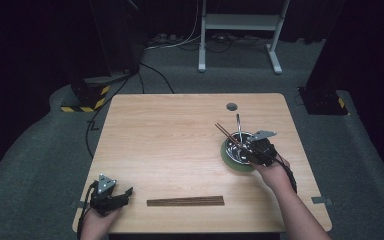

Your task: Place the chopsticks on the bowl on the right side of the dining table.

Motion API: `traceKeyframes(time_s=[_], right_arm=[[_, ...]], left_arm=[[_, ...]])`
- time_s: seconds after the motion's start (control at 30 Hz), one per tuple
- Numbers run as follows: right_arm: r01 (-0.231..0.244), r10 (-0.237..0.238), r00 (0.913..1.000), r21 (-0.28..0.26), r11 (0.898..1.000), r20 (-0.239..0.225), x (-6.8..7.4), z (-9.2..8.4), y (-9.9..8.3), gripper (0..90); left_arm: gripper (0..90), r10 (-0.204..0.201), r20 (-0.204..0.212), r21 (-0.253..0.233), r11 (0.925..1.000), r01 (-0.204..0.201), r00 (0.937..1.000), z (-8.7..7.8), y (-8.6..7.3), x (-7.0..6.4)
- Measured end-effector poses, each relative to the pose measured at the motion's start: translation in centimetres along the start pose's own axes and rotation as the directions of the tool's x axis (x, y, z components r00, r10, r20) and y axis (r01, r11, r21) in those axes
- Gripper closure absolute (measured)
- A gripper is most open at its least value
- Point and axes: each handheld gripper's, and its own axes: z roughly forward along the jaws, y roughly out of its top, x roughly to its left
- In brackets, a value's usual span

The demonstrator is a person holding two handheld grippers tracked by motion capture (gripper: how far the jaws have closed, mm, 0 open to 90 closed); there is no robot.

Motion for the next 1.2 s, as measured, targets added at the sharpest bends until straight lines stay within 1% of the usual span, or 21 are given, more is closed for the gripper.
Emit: traceKeyframes(time_s=[0.03,0.13,0.2,0.4,0.43,0.53,0.57,0.63,0.73,0.8,0.83,0.87,0.9,0.93,1.03,1.07,1.1,1.17,1.2], right_arm=[[-0.005,0.005,1.0,0.007,1.0,-0.006,0.0,0.0,0.0,72.6],[0.009,-0.009,0.9999,0.007,1.0,-0.008,0.0,0.1,0.0,76.2],[0.012,-0.012,0.9999,0.007,1.0,-0.009,0.2,0.1,-0.1,76.6],[0.027,-0.027,0.9994,-0.001,1.0,-0.023,0.3,-0.1,-0.2,76.9],[0.021,-0.021,0.9996,-0.004,1.0,-0.021,0.3,-0.1,-0.3,77.0],[0.037,-0.037,0.9989,-0.007,0.999,-0.03,0.3,-0.2,-0.4,77.0],[0.033,-0.033,0.9989,-0.006,0.999,-0.033,0.4,-0.3,-0.5,77.1],[0.051,-0.051,0.9979,-0.01,0.999,-0.039,0.4,-0.4,-0.6,77.2],[0.061,-0.062,0.9968,-0.009,0.998,-0.05,0.6,-0.6,-0.8,77.3],[0.08,-0.08,0.9953,-0.009,0.997,-0.054,0.8,-0.7,-0.8,77.4],[0.085,-0.085,0.9946,-0.009,0.996,-0.059,0.9,-0.8,-0.9,77.3],[0.093,-0.094,0.9937,-0.013,0.996,-0.061,1.0,-0.8,-0.9,77.4],[0.097,-0.098,0.9934,-0.009,0.995,-0.061,1.1,-0.9,-0.9,77.3],[0.104,-0.104,0.9926,-0.012,0.995,-0.062,1.2,-0.8,-0.9,77.4],[0.11,-0.11,0.9917,-0.012,0.994,-0.066,1.4,-0.8,-0.8,77.4],[0.112,-0.113,0.991,-0.016,0.994,-0.071,1.5,-0.8,-0.8,77.4],[0.115,-0.116,0.9908,-0.018,0.993,-0.071,1.6,-0.8,-0.8,77.4],[0.112,-0.113,0.9901,-0.02,0.994,-0.083,1.6,-0.9,-0.9,77.4],[0.108,-0.11,0.9904,-0.023,0.994,-0.084,1.7,-0.9,-1.0,77.4]], left_arm=[[27.5,0.0,0.0,0.0,1.0,0.0,1.0,0.0,0.0,0.0],[27.5,0.001,0.0,0.001,1.0,-0.001,1.0,0.0,0.0,0.0],[27.5,0.001,0.0,0.001,1.0,-0.001,1.0,0.0,0.0,0.0],[27.5,0.001,0.0,0.0,1.0,-0.001,1.0,0.0,0.0,0.0],[27.5,0.001,0.0,0.0,1.0,-0.001,1.0,0.0,0.0,0.0],[27.5,-0.001,0.0,-0.001,1.0,0.001,1.0,0.0,0.0,0.0],[27.5,0.0,0.0,0.0,1.0,0.0,1.0,0.0,0.0,0.0],[27.4,0.0,0.0,0.0,1.0,0.0,1.0,0.0,0.0,0.0],[27.4,0.001,0.0,0.0,1.0,-0.001,1.0,0.0,0.0,0.0],[27.4,0.001,-0.001,-0.001,1.0,-0.001,1.0,0.0,0.0,0.0],[27.5,0.011,-0.002,0.01,0.9999,-0.011,0.9999,-0.1,0.0,0.1],[27.4,0.011,-0.001,0.01,0.9999,-0.011,0.9999,-0.1,0.0,0.1],[27.5,0.0,0.0,-0.001,1.0,0.0,1.0,0.0,0.0,0.0],[27.5,0.004,-0.002,0.003,1.0,-0.004,1.0,0.0,0.0,0.0],[27.5,0.002,-0.003,0.001,1.0,-0.002,1.0,0.0,0.0,0.0],[27.5,-0.007,-0.003,0.0,1.0,0.007,1.0,0.0,0.0,-0.1],[27.5,-0.003,-0.003,0.002,1.0,0.003,1.0,0.0,0.0,0.0],[27.5,-0.016,-0.002,-0.01,0.9998,0.016,0.9999,0.1,0.0,-0.1],[27.5,-0.006,-0.002,-0.001,1.0,0.006,1.0,0.0,0.0,-0.1]])
